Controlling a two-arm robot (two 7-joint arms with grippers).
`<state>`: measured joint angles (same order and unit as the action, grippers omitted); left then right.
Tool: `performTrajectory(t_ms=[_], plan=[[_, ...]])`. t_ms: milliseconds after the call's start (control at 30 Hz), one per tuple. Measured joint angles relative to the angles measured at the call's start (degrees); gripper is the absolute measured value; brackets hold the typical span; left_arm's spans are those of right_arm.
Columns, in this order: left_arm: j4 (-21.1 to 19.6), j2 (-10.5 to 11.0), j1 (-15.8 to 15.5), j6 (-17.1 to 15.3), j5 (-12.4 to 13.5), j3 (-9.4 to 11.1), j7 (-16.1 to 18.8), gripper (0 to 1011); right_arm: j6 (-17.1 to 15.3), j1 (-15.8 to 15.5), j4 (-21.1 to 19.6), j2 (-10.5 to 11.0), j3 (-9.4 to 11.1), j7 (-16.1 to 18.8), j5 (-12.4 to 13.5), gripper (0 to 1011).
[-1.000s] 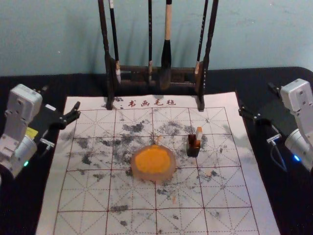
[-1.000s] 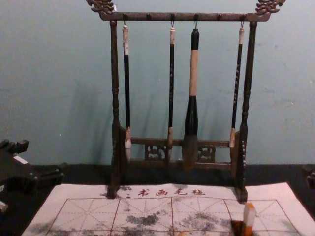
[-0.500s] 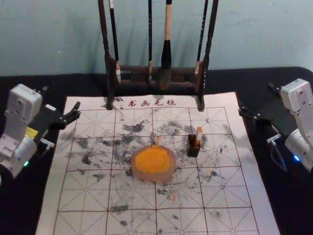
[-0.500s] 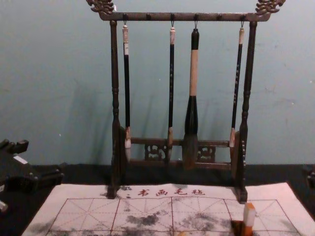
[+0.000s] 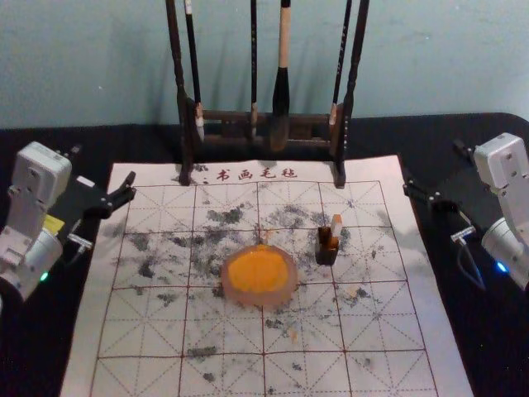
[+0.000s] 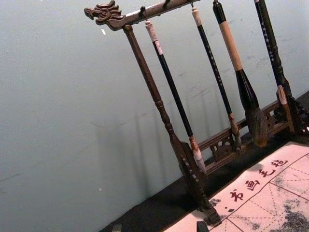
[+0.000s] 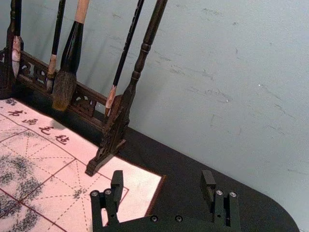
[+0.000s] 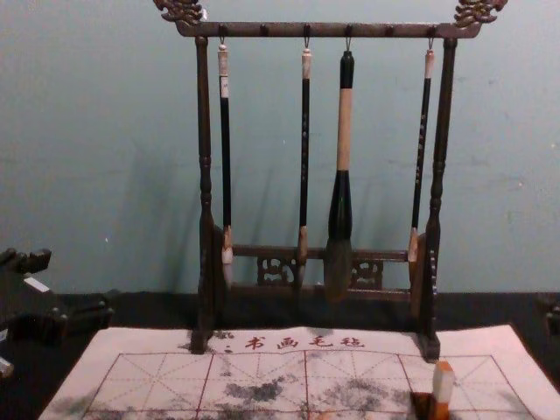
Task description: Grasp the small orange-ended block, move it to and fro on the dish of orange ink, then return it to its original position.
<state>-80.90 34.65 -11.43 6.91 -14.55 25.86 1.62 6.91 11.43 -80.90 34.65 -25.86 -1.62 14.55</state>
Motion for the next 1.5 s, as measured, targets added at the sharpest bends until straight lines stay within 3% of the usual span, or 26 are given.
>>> performTrajectory(t_ms=[633, 800, 1133, 1333, 1500], plan=[[0.0, 0.0, 0.0, 0.0, 0.0, 0.0, 0.0, 1001, 0.0, 0.0, 0.0, 0.0, 0.0, 0.0, 0.0, 1002], [0.0, 0.0, 0.0, 0.0, 0.0, 0.0, 0.0, 1001, -0.5, -0.8, -0.8, 0.0, 0.7, 1.5, 0.6, 1002], [0.0, 0.0, 0.0, 0.0, 0.0, 0.0, 0.0, 1001, -5.9, -5.8, -7.6, 0.1, 2.5, 5.6, 5.4, 1002], [0.0, 0.0, 0.0, 0.0, 0.0, 0.0, 0.0, 1001, -9.7, -9.3, -12.4, -0.8, 3.5, 6.9, 8.5, 1003], [0.0, 0.0, 0.0, 0.0, 0.0, 0.0, 0.0, 1001, -11.4, -10.4, -14.0, -1.7, 3.6, 7.5, 9.5, 1002]])
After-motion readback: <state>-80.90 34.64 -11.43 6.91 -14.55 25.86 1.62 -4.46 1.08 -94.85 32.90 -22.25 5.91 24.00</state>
